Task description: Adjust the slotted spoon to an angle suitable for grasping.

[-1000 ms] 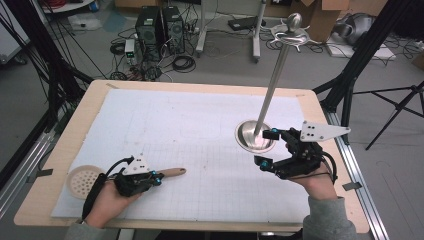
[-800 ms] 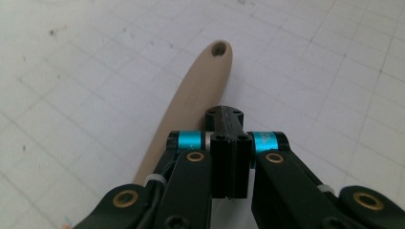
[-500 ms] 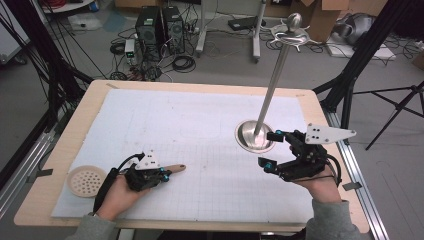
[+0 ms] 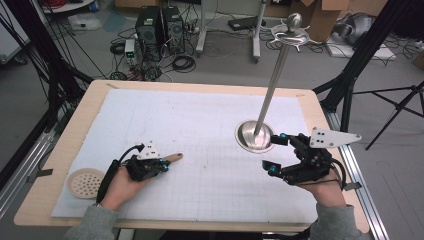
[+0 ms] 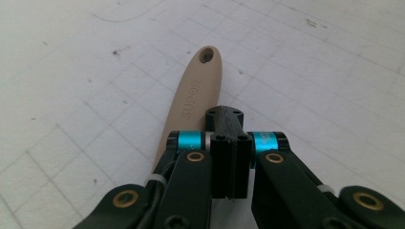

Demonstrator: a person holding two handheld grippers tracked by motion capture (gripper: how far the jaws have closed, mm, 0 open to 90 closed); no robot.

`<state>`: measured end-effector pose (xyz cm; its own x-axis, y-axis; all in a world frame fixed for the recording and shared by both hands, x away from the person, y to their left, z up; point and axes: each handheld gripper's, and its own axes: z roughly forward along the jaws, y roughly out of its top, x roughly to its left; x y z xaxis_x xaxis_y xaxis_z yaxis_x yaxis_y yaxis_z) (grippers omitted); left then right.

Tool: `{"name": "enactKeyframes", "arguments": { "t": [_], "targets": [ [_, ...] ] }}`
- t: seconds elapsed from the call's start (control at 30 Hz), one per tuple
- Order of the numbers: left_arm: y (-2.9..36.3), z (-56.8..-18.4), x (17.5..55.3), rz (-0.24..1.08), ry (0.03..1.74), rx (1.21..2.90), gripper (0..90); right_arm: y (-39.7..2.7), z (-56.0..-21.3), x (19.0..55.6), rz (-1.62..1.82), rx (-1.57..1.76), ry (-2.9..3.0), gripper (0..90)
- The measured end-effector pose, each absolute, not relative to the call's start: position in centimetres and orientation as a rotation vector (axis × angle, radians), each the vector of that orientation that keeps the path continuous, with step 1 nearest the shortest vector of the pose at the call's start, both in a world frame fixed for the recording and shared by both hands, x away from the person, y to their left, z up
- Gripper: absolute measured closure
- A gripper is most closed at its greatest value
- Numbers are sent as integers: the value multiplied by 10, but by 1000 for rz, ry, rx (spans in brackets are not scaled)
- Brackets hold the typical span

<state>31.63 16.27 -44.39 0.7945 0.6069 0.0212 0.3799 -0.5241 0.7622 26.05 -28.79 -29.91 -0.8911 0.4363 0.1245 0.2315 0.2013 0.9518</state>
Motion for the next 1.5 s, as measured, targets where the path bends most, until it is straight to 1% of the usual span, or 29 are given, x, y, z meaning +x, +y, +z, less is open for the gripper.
{"name": "enactKeyframes", "arguments": {
  "t": [0.3, 0.53, 0.63, 0.7, 0.9, 0.93, 0.97, 1.03, 1.1, 1.17, 1.2, 1.33, 1.43, 1.5],
  "targets": [
    [167, -446, 328, 411, 759, 2165, 896, -287, -301, 261, 1761, 647, 2306, 141],
    [168, -446, 330, 416, 773, 2152, 896, -286, -302, 261, 1757, 645, 2313, 141],
    [168, -443, 327, 378, 797, 2130, 895, -286, -301, 261, 1760, 645, 2313, 141],
    [169, -437, 322, 371, 774, 2101, 895, -287, -301, 261, 1767, 641, 2308, 141],
    [174, -414, 312, 295, 708, 2076, 893, -290, -302, 262, 1765, 655, 2297, 142],
    [175, -411, 310, 282, 691, 2074, 826, -289, -301, 263, 1764, 655, 2296, 141],
    [176, -409, 309, 276, 679, 2073, 826, -289, -301, 263, 1764, 655, 2296, 141],
    [178, -404, 307, 294, 660, 2061, 796, -289, -301, 263, 1763, 646, 2292, 142],
    [181, -398, 306, 311, 656, 2060, 796, -288, -301, 264, 1760, 652, 2300, 142],
    [186, -393, 305, 317, 654, 2057, 745, -287, -302, 265, 1759, 652, 2305, 142],
    [189, -391, 305, 312, 661, 2056, 745, -287, -302, 266, 1759, 650, 2304, 142],
    [202, -384, 303, 337, 663, 2045, 618, -286, -302, 267, 1767, 647, 2303, 141],
    [214, -379, 302, 345, 667, 2028, 504, -285, -300, 267, 1774, 636, 2299, 142],
    [222, -377, 302, 340, 669, 2012, 451, -284, -300, 268, 1776, 634, 2301, 142]
  ]
}}
